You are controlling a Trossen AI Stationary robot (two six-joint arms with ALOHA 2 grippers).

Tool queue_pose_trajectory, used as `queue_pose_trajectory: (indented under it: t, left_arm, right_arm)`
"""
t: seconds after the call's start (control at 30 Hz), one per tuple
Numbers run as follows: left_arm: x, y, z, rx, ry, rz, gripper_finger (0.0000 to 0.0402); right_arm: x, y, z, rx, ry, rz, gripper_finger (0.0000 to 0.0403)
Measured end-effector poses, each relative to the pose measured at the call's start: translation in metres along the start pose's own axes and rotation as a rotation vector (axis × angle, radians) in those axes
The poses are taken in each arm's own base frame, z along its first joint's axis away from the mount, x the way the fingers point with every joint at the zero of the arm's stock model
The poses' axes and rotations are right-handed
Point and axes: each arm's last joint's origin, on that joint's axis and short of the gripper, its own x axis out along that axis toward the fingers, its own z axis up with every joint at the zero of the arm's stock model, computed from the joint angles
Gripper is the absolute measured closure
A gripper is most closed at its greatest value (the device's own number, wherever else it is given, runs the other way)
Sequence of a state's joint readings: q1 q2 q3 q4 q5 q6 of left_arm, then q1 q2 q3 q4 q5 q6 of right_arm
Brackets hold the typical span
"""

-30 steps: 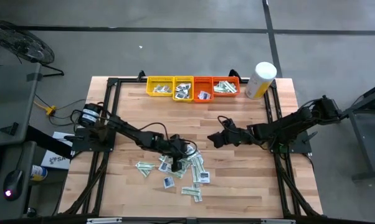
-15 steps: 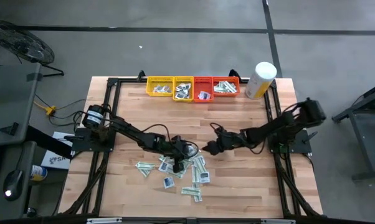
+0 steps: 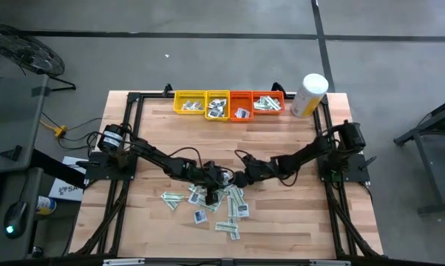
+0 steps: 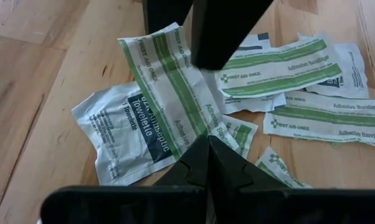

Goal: Pick & Place First Aid Supplies
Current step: Put the green pad into the right orange bin

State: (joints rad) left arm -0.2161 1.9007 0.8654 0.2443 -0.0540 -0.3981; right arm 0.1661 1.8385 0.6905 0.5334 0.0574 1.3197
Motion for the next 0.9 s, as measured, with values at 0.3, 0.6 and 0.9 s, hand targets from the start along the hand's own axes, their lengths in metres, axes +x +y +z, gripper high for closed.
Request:
queue_pose_trajectory:
  t: [0.3,0.6,0.9]
  left_arm:
    - [0.0001,0.0000,-0.0006,0.000,0.007,-0.011,0.0401]
    - [0.0002,0.0000,-0.0008,-0.001,0.008,-0.012,0.0401]
    - [0.0002,0.0000,-0.0009,-0.001,0.008,-0.012,0.0401]
  right_arm:
    - [0.0009,-0.0013,0.0000,0.037,0.006,-0.061,0.0196]
    - [0.0008,-0.0020,-0.0001,0.046,0.003,-0.067,0.0269]
    - [0.0007,-0.0027,-0.0004,0.047,0.008,-0.070,0.0358]
